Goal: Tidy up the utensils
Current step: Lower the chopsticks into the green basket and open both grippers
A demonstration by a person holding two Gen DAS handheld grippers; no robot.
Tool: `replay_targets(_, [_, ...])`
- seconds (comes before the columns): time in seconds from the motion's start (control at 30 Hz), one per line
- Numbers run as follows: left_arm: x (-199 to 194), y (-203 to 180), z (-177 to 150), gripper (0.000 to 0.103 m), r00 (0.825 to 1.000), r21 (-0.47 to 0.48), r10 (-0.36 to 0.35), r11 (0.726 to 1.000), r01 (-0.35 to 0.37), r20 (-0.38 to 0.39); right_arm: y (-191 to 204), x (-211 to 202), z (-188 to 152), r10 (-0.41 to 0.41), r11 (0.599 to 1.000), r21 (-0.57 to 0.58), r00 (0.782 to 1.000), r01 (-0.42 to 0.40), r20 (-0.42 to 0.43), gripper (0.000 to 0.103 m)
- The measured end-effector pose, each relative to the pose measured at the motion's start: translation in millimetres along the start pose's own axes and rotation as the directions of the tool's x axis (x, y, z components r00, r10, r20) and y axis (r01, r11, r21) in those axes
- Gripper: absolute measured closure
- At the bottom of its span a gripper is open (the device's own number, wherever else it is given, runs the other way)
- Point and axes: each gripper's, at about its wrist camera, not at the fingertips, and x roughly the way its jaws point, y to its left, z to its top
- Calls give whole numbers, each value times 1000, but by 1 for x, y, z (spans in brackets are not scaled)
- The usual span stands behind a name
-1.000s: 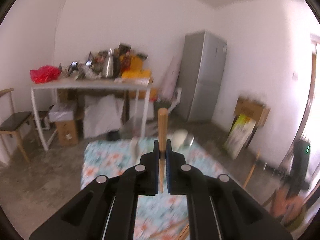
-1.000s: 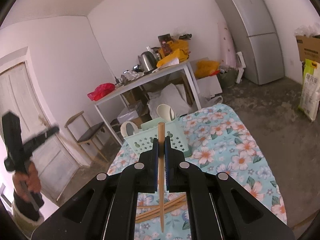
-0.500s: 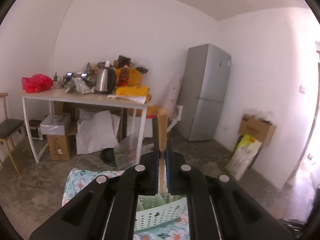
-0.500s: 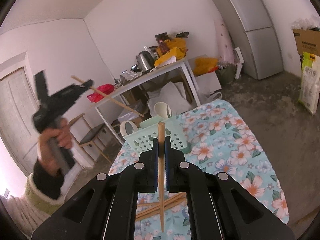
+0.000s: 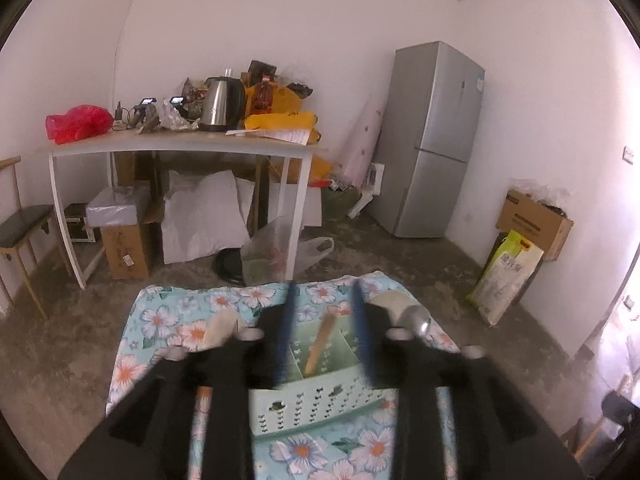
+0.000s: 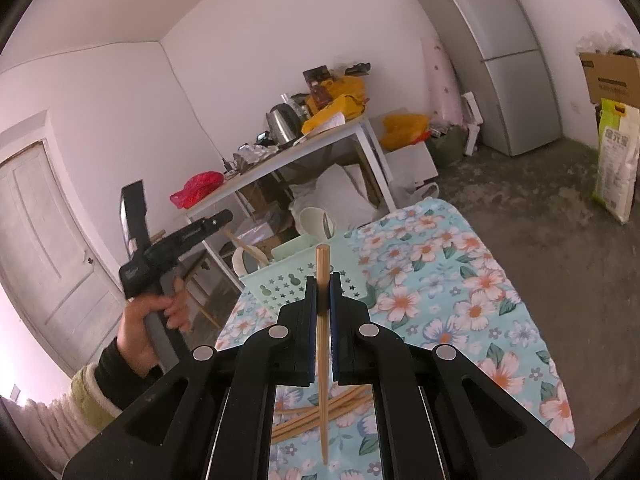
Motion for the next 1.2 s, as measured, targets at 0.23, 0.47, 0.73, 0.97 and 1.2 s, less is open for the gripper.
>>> replay_targets(0.23, [-47,11,-6,34,997,-9,12,1000,-12,79,16,3,20,22,998,-54,999,-20,31,99])
replay_targets(0.47, [-99,27,-35,23,996,-30,15,999,-12,89,50,17,75,79,986,-157,985,-54,154,99])
replay_targets(0.73, [-144,42,-90,17,997,-53,67,996,-65,37,87,80,135,105,973,-228,961,-46,254,99])
replay_targets(0.97, [-165,54,-114,15,993,-99,119,988,-118,7,103,149,138,80,974,-228,955,-13,284,99])
replay_targets(1.2, [-169,58,-122,15,992,-105,125,987,-125,2,84,188,100,41,976,-215,988,-7,151,96])
